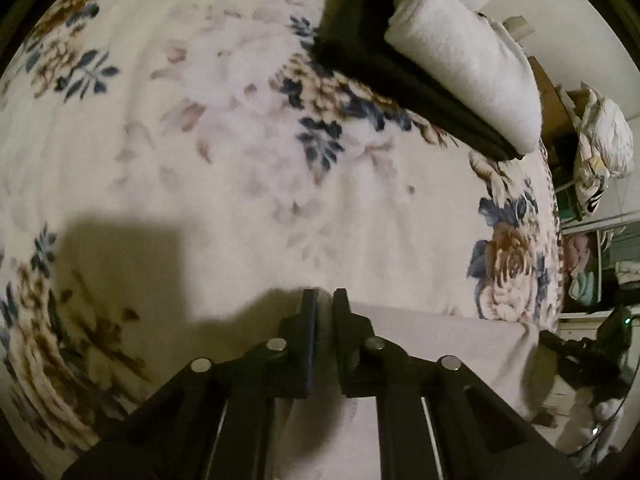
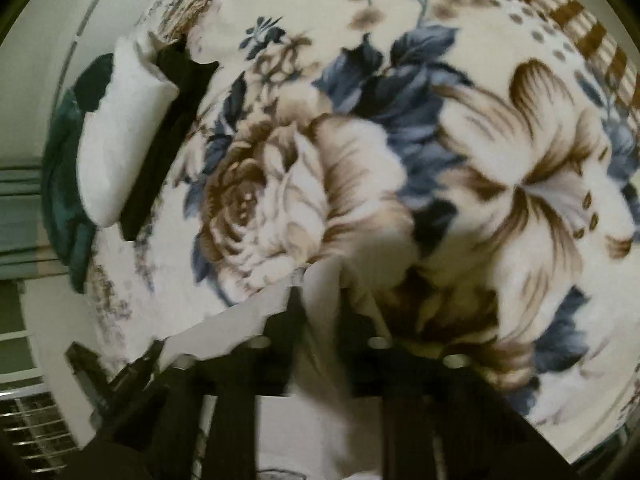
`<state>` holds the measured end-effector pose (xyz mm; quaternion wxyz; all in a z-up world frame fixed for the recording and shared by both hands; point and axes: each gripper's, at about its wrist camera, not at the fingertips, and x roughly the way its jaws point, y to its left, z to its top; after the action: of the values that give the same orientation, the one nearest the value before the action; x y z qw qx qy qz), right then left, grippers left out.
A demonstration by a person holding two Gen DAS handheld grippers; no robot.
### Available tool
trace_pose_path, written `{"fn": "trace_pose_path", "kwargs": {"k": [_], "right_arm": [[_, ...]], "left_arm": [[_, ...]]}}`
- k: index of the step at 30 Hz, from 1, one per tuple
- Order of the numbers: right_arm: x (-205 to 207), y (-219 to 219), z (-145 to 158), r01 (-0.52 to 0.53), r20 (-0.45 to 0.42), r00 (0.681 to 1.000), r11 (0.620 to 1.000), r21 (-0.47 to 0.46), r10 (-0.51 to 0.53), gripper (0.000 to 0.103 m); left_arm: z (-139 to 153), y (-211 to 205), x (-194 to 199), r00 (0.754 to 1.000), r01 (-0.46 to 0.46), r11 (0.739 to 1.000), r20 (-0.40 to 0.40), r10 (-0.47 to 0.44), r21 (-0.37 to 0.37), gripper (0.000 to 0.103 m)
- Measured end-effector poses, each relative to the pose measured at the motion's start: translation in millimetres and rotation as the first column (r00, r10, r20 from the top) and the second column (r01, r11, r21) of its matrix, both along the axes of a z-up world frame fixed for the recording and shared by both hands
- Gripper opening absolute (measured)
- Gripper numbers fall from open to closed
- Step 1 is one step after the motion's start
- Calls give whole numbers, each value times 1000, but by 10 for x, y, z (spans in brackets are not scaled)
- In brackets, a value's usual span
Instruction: Fold small clothes
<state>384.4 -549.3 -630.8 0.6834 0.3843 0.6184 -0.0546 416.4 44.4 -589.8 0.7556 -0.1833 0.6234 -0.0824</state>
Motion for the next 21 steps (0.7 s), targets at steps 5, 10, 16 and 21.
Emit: {"fn": "trace_pose_path", "kwargs": {"k": [5,10,16,21], "right_arm": [[-40,-172,-139,91,-12,996,996,-7,-91,7],[-14,-193,-245,72,-45,996,997,9,-72,15],[-127,-264,-57,76,3,997,991,112,-77,65],[-320,-221,-105,19,-14,1000,988,155,-17,69]], "left_arm": [[-114,220,-14,998,-58,998,-25,59,16,1],[-121,494,-28,992,-121,988,-59,116,-95,2],[72,599,-258,991,-135,957,-57,125,-258,58],[51,389,-437,988,-156,939,-66,142,-306,61]]}}
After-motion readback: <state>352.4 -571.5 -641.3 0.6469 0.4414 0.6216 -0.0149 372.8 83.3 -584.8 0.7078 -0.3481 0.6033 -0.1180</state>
